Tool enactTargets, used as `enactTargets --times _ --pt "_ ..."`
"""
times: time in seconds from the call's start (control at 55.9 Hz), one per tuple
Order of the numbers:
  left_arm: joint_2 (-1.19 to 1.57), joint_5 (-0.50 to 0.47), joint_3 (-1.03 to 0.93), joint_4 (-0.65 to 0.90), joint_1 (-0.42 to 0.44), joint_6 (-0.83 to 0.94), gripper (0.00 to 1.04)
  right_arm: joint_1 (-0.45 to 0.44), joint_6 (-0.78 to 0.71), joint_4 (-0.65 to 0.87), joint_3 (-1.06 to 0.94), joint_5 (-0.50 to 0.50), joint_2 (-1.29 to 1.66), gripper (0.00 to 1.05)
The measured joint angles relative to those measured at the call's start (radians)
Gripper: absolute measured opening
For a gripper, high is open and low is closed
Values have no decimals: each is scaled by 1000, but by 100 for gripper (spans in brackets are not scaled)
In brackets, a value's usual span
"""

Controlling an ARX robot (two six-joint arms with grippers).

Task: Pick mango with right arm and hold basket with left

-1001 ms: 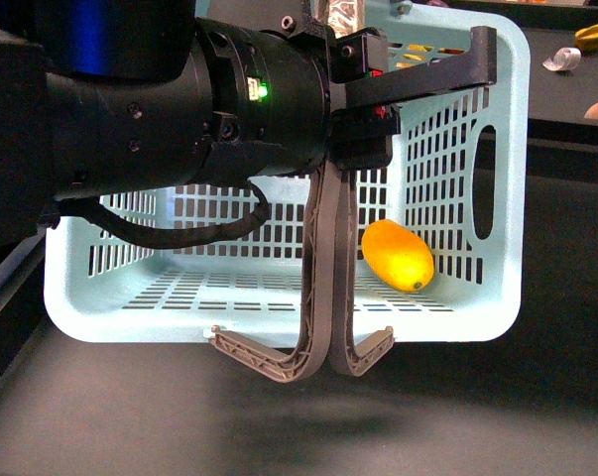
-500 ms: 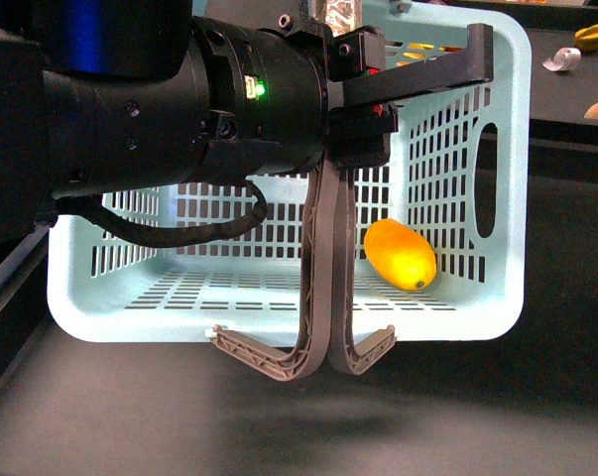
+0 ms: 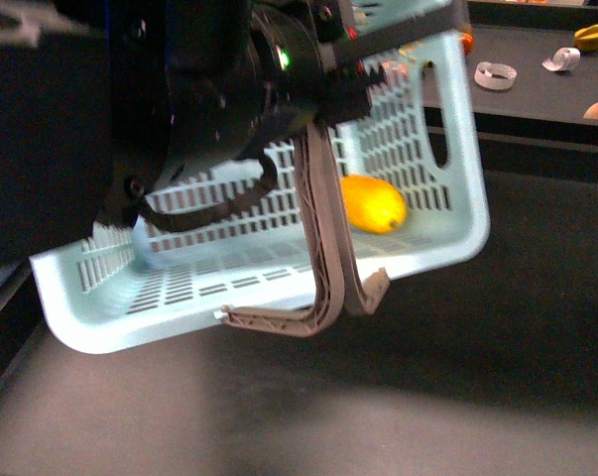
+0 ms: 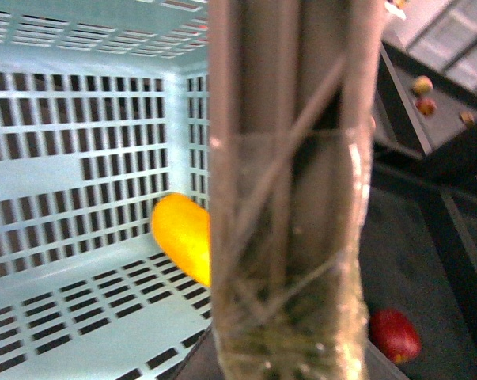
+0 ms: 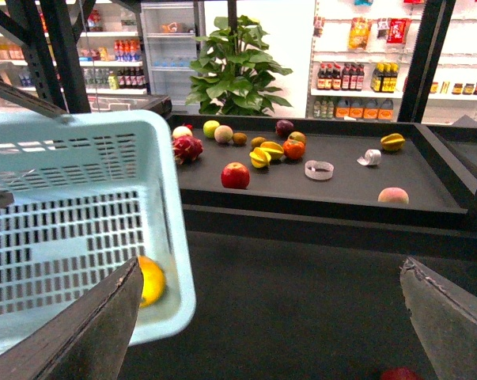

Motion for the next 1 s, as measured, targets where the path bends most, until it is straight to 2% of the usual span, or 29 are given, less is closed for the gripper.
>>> enactTargets --times 0.054,0.179,0.572,0.769,1.001 --pt "2 -61 34 -11 9 -45 6 0 0 0 0 0 0 97" --pt "15 -127 92 -32 34 -144 5 0 0 0 0 0 0 97" --pt "144 -177 233 -151 119 -715 5 0 0 0 0 0 -1 97" --pt "196 -222 269 -193 165 -890 5 0 0 0 0 0 -1 97" --pt "268 -253 269 -227 240 -1006 5 0 0 0 0 0 -1 97"
